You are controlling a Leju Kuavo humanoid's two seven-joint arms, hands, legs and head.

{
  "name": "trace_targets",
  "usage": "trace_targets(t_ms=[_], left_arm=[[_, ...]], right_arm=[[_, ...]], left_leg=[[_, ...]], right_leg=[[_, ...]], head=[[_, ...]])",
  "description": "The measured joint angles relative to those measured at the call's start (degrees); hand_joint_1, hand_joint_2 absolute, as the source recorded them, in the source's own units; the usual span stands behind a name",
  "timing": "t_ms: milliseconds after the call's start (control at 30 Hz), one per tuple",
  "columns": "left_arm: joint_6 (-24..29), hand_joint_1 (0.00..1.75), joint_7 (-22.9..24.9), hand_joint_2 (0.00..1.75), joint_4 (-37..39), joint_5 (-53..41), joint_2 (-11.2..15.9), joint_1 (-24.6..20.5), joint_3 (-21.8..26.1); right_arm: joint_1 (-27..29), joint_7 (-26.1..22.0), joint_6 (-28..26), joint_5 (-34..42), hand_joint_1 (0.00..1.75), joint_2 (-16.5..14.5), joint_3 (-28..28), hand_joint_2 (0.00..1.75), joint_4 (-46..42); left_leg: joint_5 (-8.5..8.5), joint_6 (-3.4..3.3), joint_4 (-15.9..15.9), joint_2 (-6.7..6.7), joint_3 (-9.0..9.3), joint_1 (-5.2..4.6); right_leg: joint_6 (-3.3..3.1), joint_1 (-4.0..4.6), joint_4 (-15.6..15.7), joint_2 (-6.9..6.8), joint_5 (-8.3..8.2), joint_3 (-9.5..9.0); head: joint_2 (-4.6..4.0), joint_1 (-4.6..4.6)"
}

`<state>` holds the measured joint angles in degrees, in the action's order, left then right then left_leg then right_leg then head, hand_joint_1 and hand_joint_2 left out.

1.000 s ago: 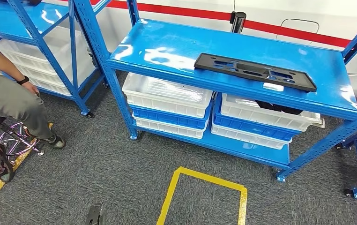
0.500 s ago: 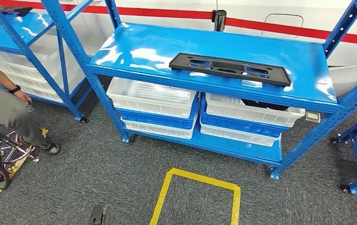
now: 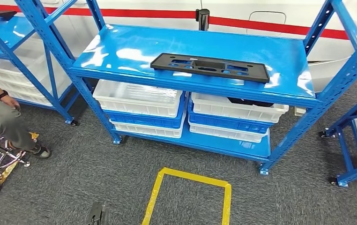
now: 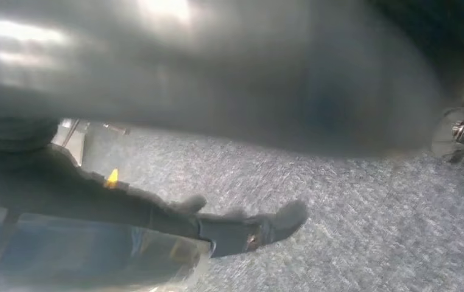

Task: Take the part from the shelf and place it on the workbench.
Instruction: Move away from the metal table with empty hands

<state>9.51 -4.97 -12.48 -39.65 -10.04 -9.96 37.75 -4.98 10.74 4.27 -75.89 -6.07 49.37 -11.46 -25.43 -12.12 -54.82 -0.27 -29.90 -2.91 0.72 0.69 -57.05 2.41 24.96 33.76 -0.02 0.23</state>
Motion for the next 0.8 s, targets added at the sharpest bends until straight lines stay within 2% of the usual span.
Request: trace_targets(t_ms=[33, 67, 100, 167, 200, 233, 267, 300, 333, 367, 433, 467, 533, 600, 633, 667, 700, 733, 767, 800], left_arm=[[0.0, 0.00, 0.0, 0.00, 0.0, 0.0, -0.2, 0.0, 0.0], [0.0, 0.00, 0.0, 0.00, 0.0, 0.0, -0.2, -0.1, 0.0], [-0.1, 0.00, 0.0, 0.00, 0.0, 0.0, -0.4, -0.1, 0.0], [-0.1, 0.00, 0.0, 0.00, 0.0, 0.0, -0.7, 0.0, 0.0], [-0.1, 0.00, 0.0, 0.00, 0.0, 0.0, -0.8, 0.1, 0.0], [-0.1, 0.00, 0.0, 0.00, 0.1, 0.0, -0.9, 0.2, 0.0], [-0.1, 0.00, 0.0, 0.00, 0.1, 0.0, -1.0, 0.2, 0.0], [-0.1, 0.00, 0.0, 0.00, 0.1, 0.0, -0.8, 0.3, 0.0], [-0.1, 0.00, 0.1, 0.00, 0.0, 0.0, -0.6, 0.3, 0.0], [-0.1, 0.00, 0.1, 0.00, 0.0, 0.0, -0.5, 0.2, 0.0], [-0.1, 0.00, 0.0, 0.00, 0.0, 0.0, -0.5, 0.2, 0.0], [-0.1, 0.00, 0.0, 0.00, 0.0, 0.0, -0.5, 0.1, 0.0], [-0.1, 0.00, 0.1, 0.00, 0.0, 0.0, -0.5, 0.1, 0.0], [-0.1, 0.00, 0.1, 0.00, 0.0, 0.0, -0.6, 0.1, 0.0], [-0.2, 0.00, 0.2, 0.00, 0.1, 0.0, -0.6, 0.2, 0.0], [-0.2, 0.00, 0.3, 0.00, 0.1, -0.1, -0.6, 0.2, 0.0], [-0.2, 0.00, 0.3, 0.00, 0.1, -0.2, -0.6, 0.3, 0.0], [-0.2, 0.00, 0.4, 0.00, 0.1, -0.3, -0.6, 0.3, 0.0], [-0.3, 0.00, 0.4, 0.00, 0.1, -0.3, -0.6, 0.3, 0.0], [-0.2, 0.00, 0.4, 0.00, 0.1, -0.4, -0.6, 0.3, 0.0]], right_arm=[[0.0, 0.0, 0.0, 0.0, 0.00, 0.3, 0.0, 0.00, -0.1], [0.1, 0.0, 0.0, 0.0, 0.00, 0.2, 0.0, 0.00, 0.0], [0.1, 0.0, 0.0, 0.0, 0.00, 0.5, 0.0, 0.00, 0.0], [0.1, 0.0, 0.0, 0.0, 0.00, 0.9, 0.0, 0.00, 0.0], [0.1, 0.0, 0.0, 0.0, 0.00, 1.2, 0.0, 0.00, 0.0], [0.1, 0.0, 0.0, 0.0, 0.00, 1.4, 0.0, 0.00, 0.0], [0.1, 0.0, 0.0, 0.0, 0.00, 1.5, 0.0, 0.00, 0.0], [0.0, 0.0, 0.0, 0.0, 0.00, 1.4, 0.0, 0.00, 0.0], [-0.1, 0.0, 0.0, 0.0, 0.00, 1.3, 0.0, 0.00, 0.0], [-0.2, 0.0, 0.0, 0.0, 0.00, 1.1, 0.0, 0.00, 0.0], [-0.3, 0.0, 0.0, 0.0, 0.00, 1.2, 0.0, 0.00, -0.1], [-0.2, 0.0, 0.0, 0.0, 0.00, 1.2, 0.0, 0.00, -0.1], [-0.2, 0.0, 0.0, -0.1, 0.00, 1.2, 0.0, 0.87, -0.1], [-0.2, 0.0, -0.1, -0.2, 0.00, 1.2, 0.0, 1.75, -0.1], [-0.2, 0.0, -0.1, -0.4, 0.00, 1.2, 0.0, 1.75, -0.1], [-0.2, 0.0, -0.1, -0.5, 0.00, 1.2, 0.0, 1.75, -0.1], [-0.2, 0.1, -0.2, -0.6, 0.00, 1.2, 0.0, 1.75, -0.1], [-0.2, 0.1, -0.2, -0.7, 0.00, 1.2, 0.0, 1.75, -0.1], [-0.2, 0.3, -0.2, -0.8, 0.00, 1.2, 0.0, 1.75, -0.1], [-0.2, 0.4, -0.2, -0.9, 0.00, 1.1, 0.0, 1.75, -0.1]], left_leg=[[1.20, -0.09, 2.5, 0.33, 1.32, 0.66], [2.11, 0.18, 4.2, 0.58, 2.27, 1.35], [2.55, 0.74, 5.0, 0.80, 2.59, 1.95], [2.56, 3.14, 5.3, 1.30, 2.61, 3.35], [2.29, 4.61, 5.0, 1.54, 2.50, 4.19], [1.88, 6.14, 4.4, 1.76, 2.32, 5.12], [1.20, 7.74, 3.1, 1.99, 1.95, 5.88], [0.27, 9.27, 1.6, 2.25, 1.23, 6.44], [-0.92, 10.73, -0.3, 2.63, 0.49, 6.73], [-1.97, 11.86, -1.8, 3.01, -0.02, 6.76], [-3.23, 13.06, -3.1, 3.76, -0.13, 6.76], [-3.52, 13.23, -3.2, 3.75, 0.09, 6.79], [-5.68, 13.11, -5.5, 2.70, -0.74, 6.81], [-9.93, 12.53, -12.5, 1.28, -3.98, 6.52], [-11.74, 12.19, -16.6, 1.00, -6.01, 6.25], [-12.67, 11.74, -19.7, 0.91, -7.63, 5.95], [-12.46, 11.09, -20.9, 0.89, -8.44, 5.60], [-11.14, 10.20, -19.9, 0.82, -8.23, 5.14], [-9.04, 8.99, -17.0, 0.67, -7.11, 4.51], [-6.83, 7.46, -13.2, 0.35, -5.54, 3.69]], right_leg=[[0.14, 0.15, -0.9, -0.30, 0.52, 0.36], [0.47, -0.11, -3.2, -0.66, 1.63, 1.54], [1.05, -0.53, -6.3, -0.84, 3.06, 3.15], [2.85, -1.97, -11.4, -1.26, 4.86, 5.84], [4.20, -2.89, -11.4, -1.62, 4.62, 5.84], [5.79, -3.88, -9.2, -2.11, 3.55, 4.60], [7.55, -4.92, -5.5, -2.97, 2.21, 2.53], [8.78, -5.50, -3.0, -3.68, 1.33, 1.01], [8.74, -5.88, -1.5, -4.16, 1.08, 0.08], [7.80, -6.02, -1.5, -4.35, 1.47, -0.05], [4.58, -5.97, -2.9, -3.76, 2.49, 0.31], [3.63, -5.87, -3.1, -3.52, 2.65, 0.25], [2.60, -5.41, -3.1, -3.22, 2.57, 0.17], [2.16, -4.73, -3.0, -2.95, 2.42, 0.32], [2.11, -4.35, -3.0, -2.78, 2.39, 0.38], [2.10, -3.91, -3.0, -2.60, 2.39, 0.41], [2.09, -3.46, -3.0, -2.39, 2.39, 0.38], [2.08, -3.00, -3.0, -2.15, 2.40, 0.30], [2.06, -2.56, -3.0, -1.91, 2.40, 0.17], [1.99, -2.38, -2.8, -1.70, 2.37, 0.03]], head=[[0.00, -0.23], [0.00, -0.28], [0.00, -0.29], [0.00, -0.24], [0.00, -0.25], [0.00, -0.22], [0.00, -0.18], [0.00, 0.21], [0.00, 0.45], [0.00, 0.43], [0.00, -0.33], [0.00, -0.85], [0.00, -1.39], [0.00, -1.75], [0.00, -1.83], [0.00, -1.87], [0.00, -1.88], [0.00, -1.88], [0.00, -1.89], [0.00, -1.87]])
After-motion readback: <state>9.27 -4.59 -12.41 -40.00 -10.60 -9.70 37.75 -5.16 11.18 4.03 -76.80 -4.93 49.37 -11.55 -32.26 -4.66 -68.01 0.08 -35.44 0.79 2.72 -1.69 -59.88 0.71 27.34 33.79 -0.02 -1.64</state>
